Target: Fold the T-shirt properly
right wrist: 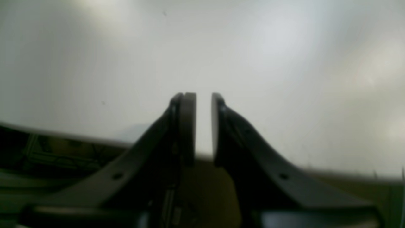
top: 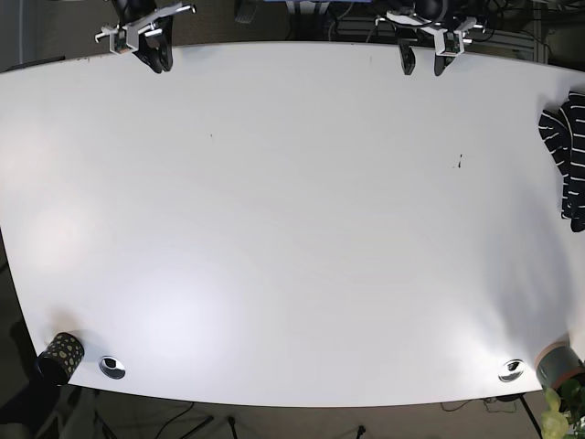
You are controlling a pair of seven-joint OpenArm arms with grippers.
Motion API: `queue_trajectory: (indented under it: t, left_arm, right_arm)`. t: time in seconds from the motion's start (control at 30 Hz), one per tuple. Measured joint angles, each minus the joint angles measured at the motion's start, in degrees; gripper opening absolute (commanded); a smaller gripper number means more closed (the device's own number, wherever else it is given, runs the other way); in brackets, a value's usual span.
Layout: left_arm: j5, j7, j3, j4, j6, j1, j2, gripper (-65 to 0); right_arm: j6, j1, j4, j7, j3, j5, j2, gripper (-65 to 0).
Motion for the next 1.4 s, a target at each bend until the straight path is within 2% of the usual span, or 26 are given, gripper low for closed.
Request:
queue_trajectory:
  t: [0.13,0.43,0.57,0.7,0.77,0.83,1.03,1.4]
  left_arm:
    - [0.0,-0.2,0.0,0.0,0.0,3.9,0.0,-35.4]
    - [0.0,-0.2,2.2,-0.4,-0.6,14.2,0.1,-35.4]
    - [-0.2,-0.5,2.0,-6.2,-0.1,14.0,-0.1,-35.4]
    - [-0.1,0.9,2.0,-12.9,-0.4,10.4,-2.2,-35.3]
    - [-0.1,-0.2,1.9,-15.1,0.1,7.8,-3.1,-35.3]
    - [-0.4,-0.9,1.7,-18.6,0.0,4.3,-3.7,-35.3]
    - [-0.2,4.0,1.8,-33.6,0.2,-5.5,-5.6,-35.6]
    - [-0.4,3.7,1.8,-55.6,0.0,-20.0,-5.6,-35.7]
  right_arm:
    - [0.02,-4.1,1.4,0.2,0.1,2.4,0.5,-57.1]
    - [0.09,-15.0,2.1,0.6,0.0,2.6,0.7,-57.1]
    - [-0.42,-15.6,-2.3,-2.4,-2.8,2.6,0.9,-57.1]
    - [0.55,-12.5,-11.6,-3.1,-7.0,2.3,2.4,-57.1]
    - [-0.83,-10.0,-15.9,-3.2,-9.4,2.1,3.4,-57.1]
    - [-0.42,-6.8,-19.8,-3.8,-11.2,2.0,4.4,-57.1]
    - [-0.5,1.5,-30.0,-2.9,-13.9,2.4,4.8,-57.1]
    - [-0.61,13.9,-47.1,-2.8,-15.7,2.4,4.7,-57.1]
